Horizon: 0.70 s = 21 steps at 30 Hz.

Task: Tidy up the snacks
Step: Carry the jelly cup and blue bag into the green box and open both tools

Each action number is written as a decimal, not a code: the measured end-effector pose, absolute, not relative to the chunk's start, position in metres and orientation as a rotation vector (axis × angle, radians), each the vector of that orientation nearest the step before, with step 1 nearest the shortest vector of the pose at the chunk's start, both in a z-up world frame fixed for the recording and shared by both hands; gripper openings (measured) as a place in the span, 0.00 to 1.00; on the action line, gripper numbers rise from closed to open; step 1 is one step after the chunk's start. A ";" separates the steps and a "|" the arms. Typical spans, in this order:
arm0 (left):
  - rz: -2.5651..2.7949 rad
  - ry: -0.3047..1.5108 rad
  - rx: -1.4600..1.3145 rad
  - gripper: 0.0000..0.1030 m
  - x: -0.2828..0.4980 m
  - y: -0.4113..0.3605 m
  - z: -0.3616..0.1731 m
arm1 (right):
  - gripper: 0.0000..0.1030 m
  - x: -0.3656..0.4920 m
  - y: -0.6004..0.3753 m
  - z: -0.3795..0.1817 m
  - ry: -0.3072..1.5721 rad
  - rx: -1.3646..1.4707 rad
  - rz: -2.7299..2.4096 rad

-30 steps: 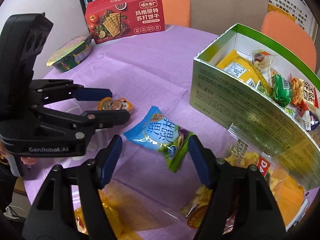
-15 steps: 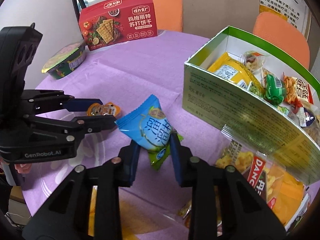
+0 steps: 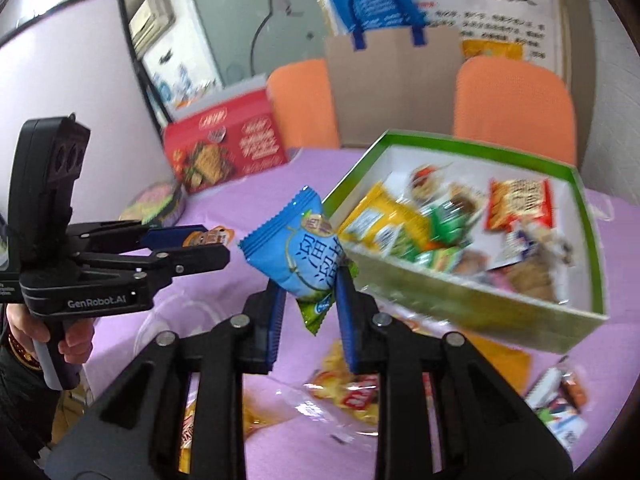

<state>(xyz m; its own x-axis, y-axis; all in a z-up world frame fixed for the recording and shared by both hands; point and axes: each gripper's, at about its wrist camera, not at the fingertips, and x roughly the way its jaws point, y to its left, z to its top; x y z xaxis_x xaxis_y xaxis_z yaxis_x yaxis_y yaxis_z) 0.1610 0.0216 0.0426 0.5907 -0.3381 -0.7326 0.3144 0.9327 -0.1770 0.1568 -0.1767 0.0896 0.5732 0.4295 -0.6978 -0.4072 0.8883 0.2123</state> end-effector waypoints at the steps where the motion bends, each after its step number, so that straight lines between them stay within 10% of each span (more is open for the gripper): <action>1: -0.395 0.844 -0.026 0.41 0.163 0.013 0.052 | 0.26 0.159 -0.186 0.096 0.811 0.044 0.473; 21: -0.409 0.872 0.046 0.41 0.246 -0.098 0.038 | 0.28 0.214 -0.262 0.061 0.884 0.099 0.308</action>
<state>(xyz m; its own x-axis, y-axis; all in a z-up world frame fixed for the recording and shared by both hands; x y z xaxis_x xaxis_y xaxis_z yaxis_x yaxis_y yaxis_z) 0.2463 -0.0976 0.0382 0.5714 -0.3298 -0.7515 0.3668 0.9218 -0.1256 0.2141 -0.2620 0.0607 0.5932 0.3048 -0.7451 -0.2238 0.9515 0.2110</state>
